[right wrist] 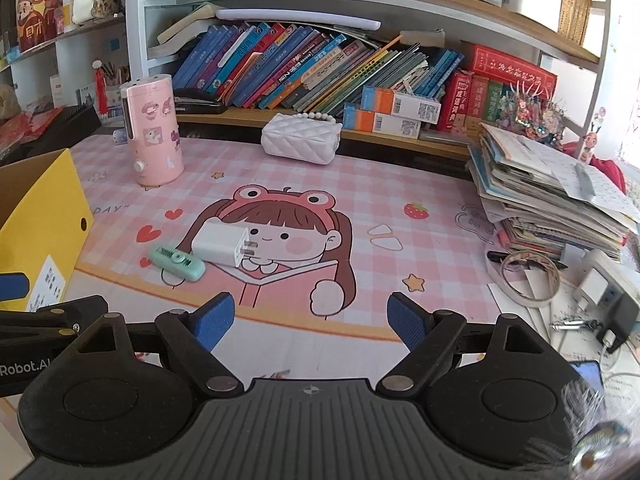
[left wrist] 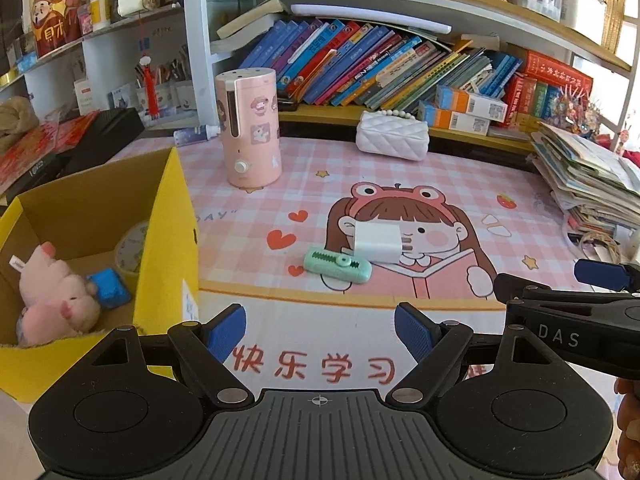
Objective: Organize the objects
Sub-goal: 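Move both grippers toward the mint-green toy and white charger plug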
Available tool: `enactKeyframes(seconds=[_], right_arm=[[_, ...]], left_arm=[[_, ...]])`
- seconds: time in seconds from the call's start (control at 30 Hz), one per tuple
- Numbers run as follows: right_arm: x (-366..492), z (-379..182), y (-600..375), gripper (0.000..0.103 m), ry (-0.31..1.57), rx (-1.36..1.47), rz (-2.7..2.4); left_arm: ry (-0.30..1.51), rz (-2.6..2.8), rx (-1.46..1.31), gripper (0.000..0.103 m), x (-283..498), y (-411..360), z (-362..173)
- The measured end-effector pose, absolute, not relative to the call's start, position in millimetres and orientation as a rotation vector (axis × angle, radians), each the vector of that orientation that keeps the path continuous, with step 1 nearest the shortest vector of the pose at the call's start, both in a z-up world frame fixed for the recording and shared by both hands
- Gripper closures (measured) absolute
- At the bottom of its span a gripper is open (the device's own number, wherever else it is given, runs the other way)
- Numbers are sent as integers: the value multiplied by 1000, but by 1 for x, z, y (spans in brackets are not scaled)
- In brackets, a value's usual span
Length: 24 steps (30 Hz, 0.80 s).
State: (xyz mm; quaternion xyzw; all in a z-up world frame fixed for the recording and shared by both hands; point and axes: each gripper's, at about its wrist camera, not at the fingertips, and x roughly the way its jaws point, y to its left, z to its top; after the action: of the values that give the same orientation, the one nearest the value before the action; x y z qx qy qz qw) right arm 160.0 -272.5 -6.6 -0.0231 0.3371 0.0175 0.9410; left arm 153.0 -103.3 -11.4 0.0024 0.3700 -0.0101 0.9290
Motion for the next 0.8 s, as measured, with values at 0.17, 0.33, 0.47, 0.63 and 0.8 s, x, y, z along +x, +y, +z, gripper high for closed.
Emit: enactKeyframes(seconds=[0.17, 0.33, 0.47, 0.63, 0.8], right_arm=[[174, -12, -278, 21, 705, -32, 62], [188, -16, -286, 23, 716, -16, 93], [202, -19, -291, 27, 727, -8, 120], [220, -24, -289, 30, 735, -26, 164], [234, -26, -291, 30, 736, -27, 167]], left_arm=[[781, -2, 3, 19, 166, -109, -16], [788, 3, 17, 19, 176, -116, -18], [809, 8, 27, 19, 185, -120, -23], [834, 23, 42, 20, 195, -124, -31], [841, 30, 45, 21, 209, -127, -39]])
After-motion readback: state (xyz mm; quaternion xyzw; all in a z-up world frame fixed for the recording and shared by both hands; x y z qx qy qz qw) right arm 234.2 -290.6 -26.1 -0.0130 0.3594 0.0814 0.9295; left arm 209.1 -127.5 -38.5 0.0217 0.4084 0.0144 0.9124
